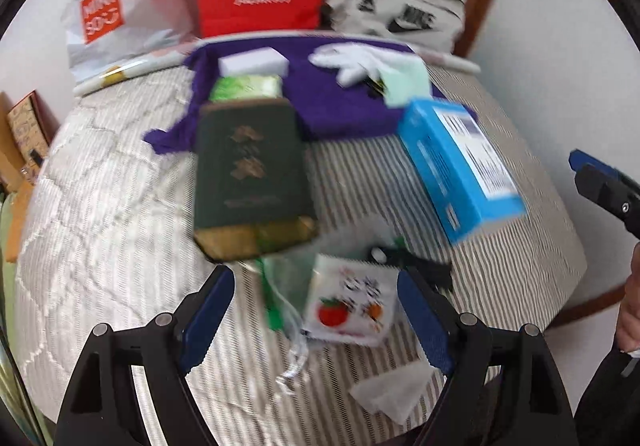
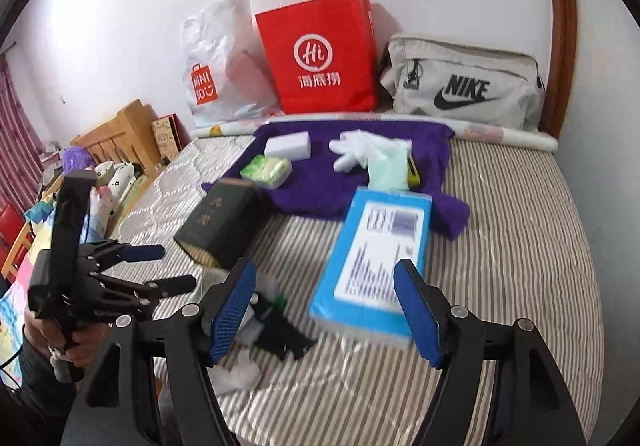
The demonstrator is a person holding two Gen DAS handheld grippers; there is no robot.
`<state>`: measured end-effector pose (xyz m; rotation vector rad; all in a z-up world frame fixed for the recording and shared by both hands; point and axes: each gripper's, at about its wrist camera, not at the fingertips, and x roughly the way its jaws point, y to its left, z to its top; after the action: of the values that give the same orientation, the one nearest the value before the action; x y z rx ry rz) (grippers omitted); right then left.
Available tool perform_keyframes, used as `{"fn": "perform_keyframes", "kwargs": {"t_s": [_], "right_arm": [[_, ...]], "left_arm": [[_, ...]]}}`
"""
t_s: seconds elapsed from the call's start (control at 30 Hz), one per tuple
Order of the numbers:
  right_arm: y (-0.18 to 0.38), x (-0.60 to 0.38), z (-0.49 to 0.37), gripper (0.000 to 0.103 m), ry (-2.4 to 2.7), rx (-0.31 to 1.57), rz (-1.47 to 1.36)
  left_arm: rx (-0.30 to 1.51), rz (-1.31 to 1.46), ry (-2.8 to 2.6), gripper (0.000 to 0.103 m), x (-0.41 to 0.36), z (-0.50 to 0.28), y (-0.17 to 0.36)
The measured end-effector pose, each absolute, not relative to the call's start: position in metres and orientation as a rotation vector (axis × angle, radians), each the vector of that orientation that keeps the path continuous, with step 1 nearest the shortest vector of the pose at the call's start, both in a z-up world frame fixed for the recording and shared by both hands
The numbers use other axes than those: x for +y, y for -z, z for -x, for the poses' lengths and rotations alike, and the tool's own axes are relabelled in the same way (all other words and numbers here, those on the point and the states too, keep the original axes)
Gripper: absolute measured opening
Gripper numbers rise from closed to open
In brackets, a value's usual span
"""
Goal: Organize soft objects
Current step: 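Reach the left gripper to the white tomato-print packet and grasp it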
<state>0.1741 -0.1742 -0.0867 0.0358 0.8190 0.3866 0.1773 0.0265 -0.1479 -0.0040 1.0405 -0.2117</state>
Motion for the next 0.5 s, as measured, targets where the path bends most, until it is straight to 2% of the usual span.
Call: {"fn": "perform_keyframes", "kwargs": {"t_s": [0.5], "right_arm": [[0.125, -0.203, -0.161, 0.071, -0.378, 0.86, -0.137]], "left_arm": [[1.081, -0.174, 0.191, 0.083, -0.009, -0.18, 0.19]]}}
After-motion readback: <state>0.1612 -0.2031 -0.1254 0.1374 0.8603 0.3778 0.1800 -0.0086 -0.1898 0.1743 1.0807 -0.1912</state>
